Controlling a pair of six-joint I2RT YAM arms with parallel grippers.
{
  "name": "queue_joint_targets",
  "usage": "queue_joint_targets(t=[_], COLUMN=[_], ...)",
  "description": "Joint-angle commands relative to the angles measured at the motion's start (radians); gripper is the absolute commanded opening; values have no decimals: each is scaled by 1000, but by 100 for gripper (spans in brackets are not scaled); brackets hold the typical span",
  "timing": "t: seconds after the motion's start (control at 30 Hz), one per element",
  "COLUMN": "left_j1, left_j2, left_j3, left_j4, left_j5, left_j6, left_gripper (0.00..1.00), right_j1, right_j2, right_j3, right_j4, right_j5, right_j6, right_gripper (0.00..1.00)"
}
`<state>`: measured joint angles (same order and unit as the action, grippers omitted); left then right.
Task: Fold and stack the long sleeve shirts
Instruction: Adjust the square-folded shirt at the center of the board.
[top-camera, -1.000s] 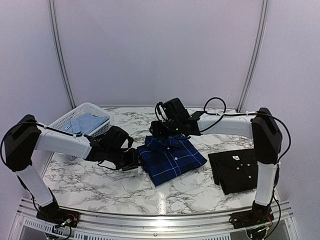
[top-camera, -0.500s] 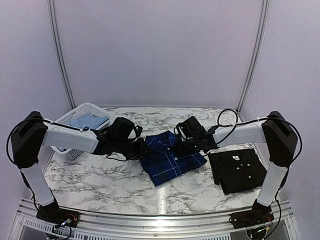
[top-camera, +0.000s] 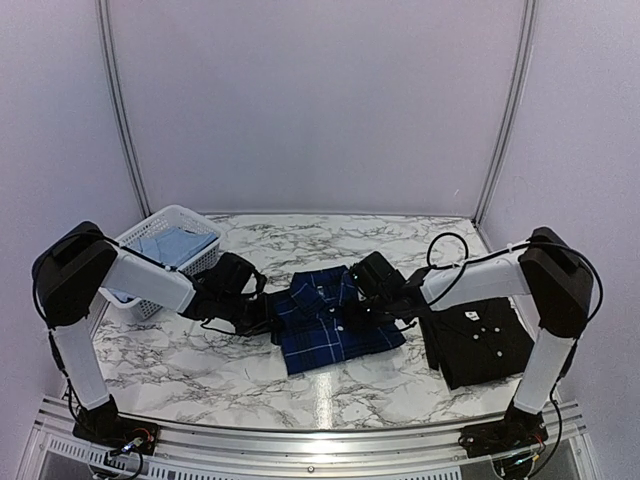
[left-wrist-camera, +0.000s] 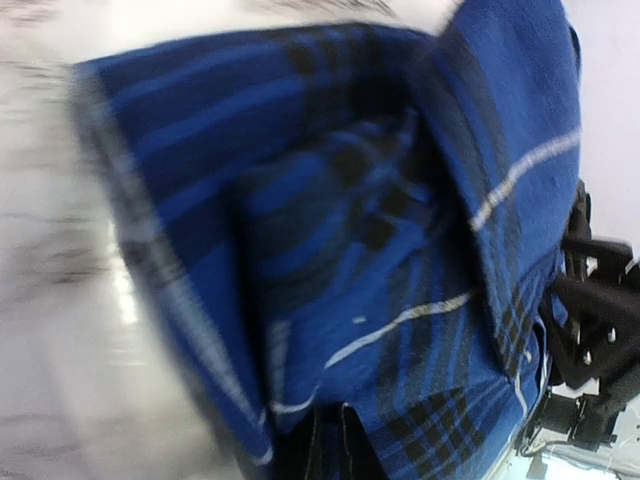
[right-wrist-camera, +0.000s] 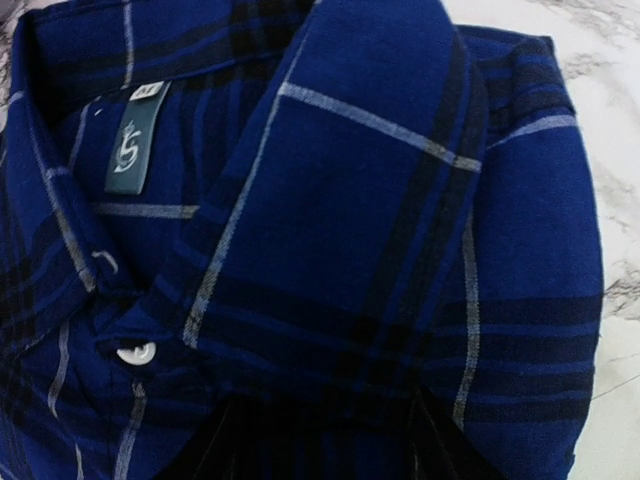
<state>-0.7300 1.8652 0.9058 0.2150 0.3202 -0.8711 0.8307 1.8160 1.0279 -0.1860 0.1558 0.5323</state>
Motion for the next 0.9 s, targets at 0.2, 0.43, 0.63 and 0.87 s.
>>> queue_joint_targets(t=[0.2,0.43,0.63,0.87], left_j1=[175,188,187,187], left_j2=[-132,-188,-221,-227], left_j3=[-117,-65,-19,28], left_j4=[-189,-288,-323,-351], left_j5=[-62,-72,-59,-34], left_j6=[126,192,217,233], left_gripper=[10,10,12,14], right_j1=[138,100,153,187], right_j2=[67,-49,-135,-190], right_j3=[184,94,-54,-199], right_j4=[44,2,0,-8], right_j5=[-106,-51,-81,-93], right_j6=[125,114,118,171], right_gripper=[50,47,38,32])
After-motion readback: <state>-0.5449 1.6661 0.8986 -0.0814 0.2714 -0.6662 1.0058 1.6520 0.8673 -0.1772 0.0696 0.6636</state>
